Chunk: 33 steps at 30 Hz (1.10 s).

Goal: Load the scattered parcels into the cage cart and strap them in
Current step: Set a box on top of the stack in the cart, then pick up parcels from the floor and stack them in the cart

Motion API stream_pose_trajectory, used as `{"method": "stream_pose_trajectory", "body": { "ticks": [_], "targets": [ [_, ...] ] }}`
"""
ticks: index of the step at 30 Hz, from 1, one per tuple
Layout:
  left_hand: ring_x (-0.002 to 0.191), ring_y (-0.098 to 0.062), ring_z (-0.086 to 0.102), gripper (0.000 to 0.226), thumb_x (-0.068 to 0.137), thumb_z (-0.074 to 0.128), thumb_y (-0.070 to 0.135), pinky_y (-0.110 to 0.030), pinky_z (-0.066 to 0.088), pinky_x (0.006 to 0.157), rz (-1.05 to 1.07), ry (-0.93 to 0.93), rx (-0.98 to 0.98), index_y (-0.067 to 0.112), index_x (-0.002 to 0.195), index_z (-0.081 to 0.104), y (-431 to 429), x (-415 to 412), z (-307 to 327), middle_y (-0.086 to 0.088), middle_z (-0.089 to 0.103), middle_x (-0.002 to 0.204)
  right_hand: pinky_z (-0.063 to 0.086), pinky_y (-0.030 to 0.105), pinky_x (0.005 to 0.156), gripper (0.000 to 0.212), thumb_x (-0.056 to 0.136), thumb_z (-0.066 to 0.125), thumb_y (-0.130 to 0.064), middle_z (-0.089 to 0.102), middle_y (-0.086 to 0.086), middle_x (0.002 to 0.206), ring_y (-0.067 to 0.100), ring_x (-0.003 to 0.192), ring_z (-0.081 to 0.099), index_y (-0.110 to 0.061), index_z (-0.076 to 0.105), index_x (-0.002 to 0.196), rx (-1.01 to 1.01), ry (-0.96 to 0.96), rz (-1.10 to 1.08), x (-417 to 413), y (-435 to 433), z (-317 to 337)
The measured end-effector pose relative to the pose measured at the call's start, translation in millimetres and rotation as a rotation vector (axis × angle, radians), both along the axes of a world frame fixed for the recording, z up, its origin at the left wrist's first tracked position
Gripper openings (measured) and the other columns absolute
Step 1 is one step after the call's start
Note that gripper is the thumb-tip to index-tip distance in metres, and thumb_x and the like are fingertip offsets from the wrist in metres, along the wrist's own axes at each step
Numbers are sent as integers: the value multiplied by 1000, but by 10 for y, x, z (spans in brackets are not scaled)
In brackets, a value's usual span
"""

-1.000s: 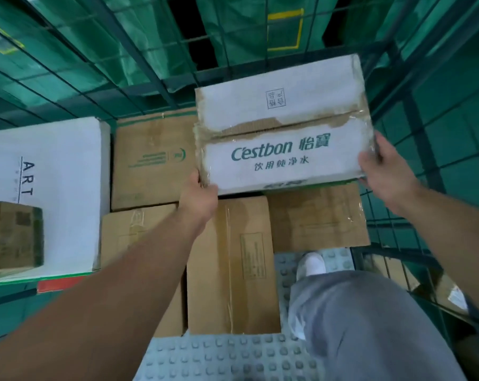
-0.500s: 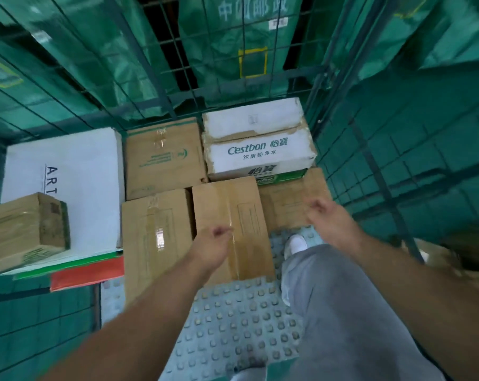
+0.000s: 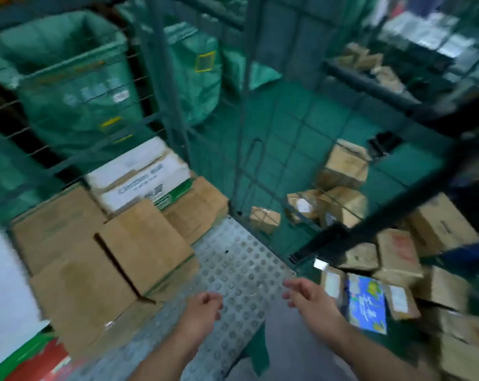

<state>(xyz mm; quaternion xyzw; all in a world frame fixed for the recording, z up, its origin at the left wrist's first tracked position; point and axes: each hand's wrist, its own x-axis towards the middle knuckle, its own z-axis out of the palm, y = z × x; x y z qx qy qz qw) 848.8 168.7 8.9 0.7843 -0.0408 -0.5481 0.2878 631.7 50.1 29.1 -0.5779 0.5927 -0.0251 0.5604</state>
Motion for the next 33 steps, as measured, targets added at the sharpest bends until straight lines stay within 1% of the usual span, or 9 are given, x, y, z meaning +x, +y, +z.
{"method": "stream_pose_trajectory", "body": {
  "ticks": [3, 4, 6, 9, 11, 19, 24, 28, 33],
  "targets": [
    [98, -23, 70, 22, 104, 54, 37, -38, 53, 88, -218, -40, -29, 20, 99, 68, -141, -369, 91, -7, 72, 105, 56, 34, 90, 23, 99, 58, -12, 76, -5, 96, 20, 90, 71, -33, 67, 100, 4, 48, -72, -659, 140, -41],
    [100, -23, 69, 22, 103, 54, 37, -37, 53, 89, -275, -43, -39, 21, 100, 69, -210, -498, 111, -7, 72, 105, 56, 37, 90, 20, 98, 58, -15, 76, -7, 98, 21, 90, 72, -33, 68, 103, 23, 58, -96, -882, 180, -68],
    [102, -28, 69, 20, 103, 53, 34, -34, 50, 81, -350, -55, -45, 21, 101, 69, -319, -686, 135, -9, 72, 107, 57, 35, 78, 17, 98, 58, -20, 75, -9, 98, 21, 82, 71, -31, 68, 107, 63, 70, -114, -1194, 248, -121],
    [95, -24, 69, 17, 102, 55, 36, -33, 50, 75, -451, -118, -56, 28, 101, 69, -489, -1062, 168, -6, 72, 103, 46, 24, 52, 17, 99, 55, -20, 71, -1, 91, 13, 65, 58, -30, 67, 106, 86, 56, -151, -1614, 322, -139],
    [95, -23, 70, 16, 102, 56, 36, -33, 51, 74, -531, -152, -60, 28, 100, 70, -590, -1425, 146, -3, 73, 101, 41, 21, 47, 18, 99, 54, -21, 71, 1, 91, 9, 56, 53, -28, 68, 108, 90, 41, -200, -1936, 371, -148],
    [78, -17, 67, 15, 102, 57, 24, -28, 43, 65, -806, -152, -39, 17, 99, 69, -957, -3611, 22, -4, 73, 99, 45, 18, 52, 18, 96, 55, -21, 66, -9, 75, 0, 49, 51, -25, 70, 105, 117, 8, -477, -3896, 944, -318],
    [79, -16, 66, 16, 103, 56, 25, -29, 45, 70, -928, -106, -62, 17, 102, 70, -1162, -4810, 83, -4, 74, 103, 48, 12, 65, 17, 95, 52, -23, 74, -8, 98, 6, 77, 64, -33, 65, 94, 149, 114, -580, -4970, 1061, -372],
    [82, -15, 66, 18, 103, 56, 28, -27, 46, 70, -1003, -72, -46, 18, 105, 70, -1385, -5194, 185, -4, 73, 105, 40, 3, 55, 20, 97, 52, -22, 71, -13, 96, -1, 73, 61, -32, 68, 104, 139, 108, -628, -5307, 858, -318],
    [74, -17, 64, 19, 103, 56, 26, -27, 44, 64, -1004, -83, 16, 14, 106, 70, -1966, -5174, 87, -4, 72, 96, 48, 18, 56, 22, 95, 51, -22, 74, -7, 93, 11, 69, 62, -30, 69, 103, 177, 50, -727, -5394, 420, -396]
  ]
}}
